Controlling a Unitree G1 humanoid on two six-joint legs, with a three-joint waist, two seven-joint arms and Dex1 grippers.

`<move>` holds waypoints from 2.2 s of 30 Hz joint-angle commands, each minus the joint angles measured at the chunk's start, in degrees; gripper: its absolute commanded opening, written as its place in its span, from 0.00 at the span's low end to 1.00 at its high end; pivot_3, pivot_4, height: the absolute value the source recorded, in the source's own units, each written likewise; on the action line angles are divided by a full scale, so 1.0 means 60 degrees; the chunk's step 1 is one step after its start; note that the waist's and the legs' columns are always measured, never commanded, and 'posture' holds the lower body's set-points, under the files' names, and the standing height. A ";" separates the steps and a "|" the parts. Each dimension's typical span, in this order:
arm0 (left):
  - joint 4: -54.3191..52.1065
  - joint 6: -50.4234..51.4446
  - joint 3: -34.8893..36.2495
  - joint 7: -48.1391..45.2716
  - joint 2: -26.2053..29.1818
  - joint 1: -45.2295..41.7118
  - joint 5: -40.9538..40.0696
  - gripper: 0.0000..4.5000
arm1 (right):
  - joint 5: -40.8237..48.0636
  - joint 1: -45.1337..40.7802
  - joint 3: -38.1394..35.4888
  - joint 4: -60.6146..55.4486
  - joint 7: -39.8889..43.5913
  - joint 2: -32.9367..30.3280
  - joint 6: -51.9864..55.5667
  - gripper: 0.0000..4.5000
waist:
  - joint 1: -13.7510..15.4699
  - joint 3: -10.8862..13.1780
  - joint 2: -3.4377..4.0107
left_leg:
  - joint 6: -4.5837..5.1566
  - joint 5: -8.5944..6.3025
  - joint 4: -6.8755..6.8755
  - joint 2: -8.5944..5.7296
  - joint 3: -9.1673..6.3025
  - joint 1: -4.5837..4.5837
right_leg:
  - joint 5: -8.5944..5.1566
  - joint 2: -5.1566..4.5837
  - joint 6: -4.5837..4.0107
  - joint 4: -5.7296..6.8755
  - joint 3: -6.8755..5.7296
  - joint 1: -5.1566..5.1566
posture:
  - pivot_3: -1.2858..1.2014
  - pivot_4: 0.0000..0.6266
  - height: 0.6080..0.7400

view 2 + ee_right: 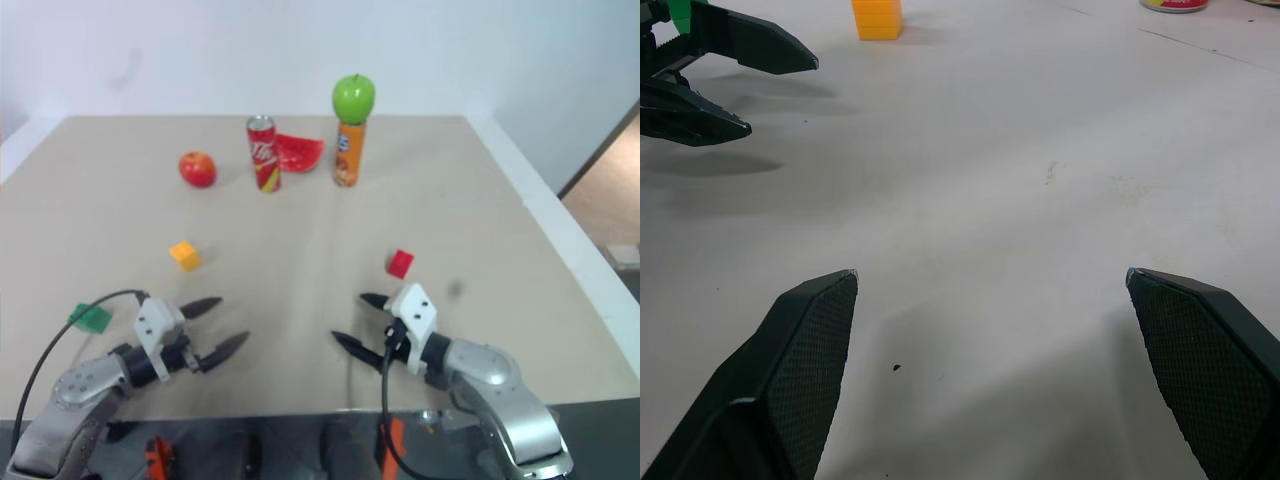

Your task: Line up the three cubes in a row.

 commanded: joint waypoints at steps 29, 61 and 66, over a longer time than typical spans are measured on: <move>-0.0608 0.0148 -0.0529 -0.2350 0.1067 -0.0938 -0.1295 1.00 | 0.0441 -0.3421 -0.1337 0.1710 -0.0683 0.0078 0.0270 0.99 | -0.0003 0.0001 0.0002 | 0.0000 0.0000 0.0002 -0.0004 0.0003 -0.0001 | 0.0003 0.0002 0.0002 0.0000 0.0002 0.0003 | 0.52 0.24 1.00; -0.0942 0.0666 -0.0505 -0.2199 0.1112 -0.1037 -0.1462 1.00 | -0.0640 -0.4766 -0.0912 0.6798 0.1728 -0.0659 -0.0962 0.99 | -0.0013 0.0012 0.0021 | 0.0053 -0.0031 0.0000 0.0005 0.0007 0.0000 | 0.0012 0.0021 0.0029 0.0006 0.0013 0.0001 | 0.52 0.24 1.00; -0.0972 0.0672 -0.0552 -0.2165 0.1090 -0.1024 -0.1447 1.00 | -0.0724 -0.4666 -0.0807 0.6790 0.1779 -0.0655 -0.0871 0.99 | -0.0012 0.0012 0.0021 | 0.0053 -0.0031 0.0000 0.0005 0.0007 0.0000 | 0.0012 0.0022 0.0029 0.0006 0.0013 0.0001 | 0.52 0.24 1.00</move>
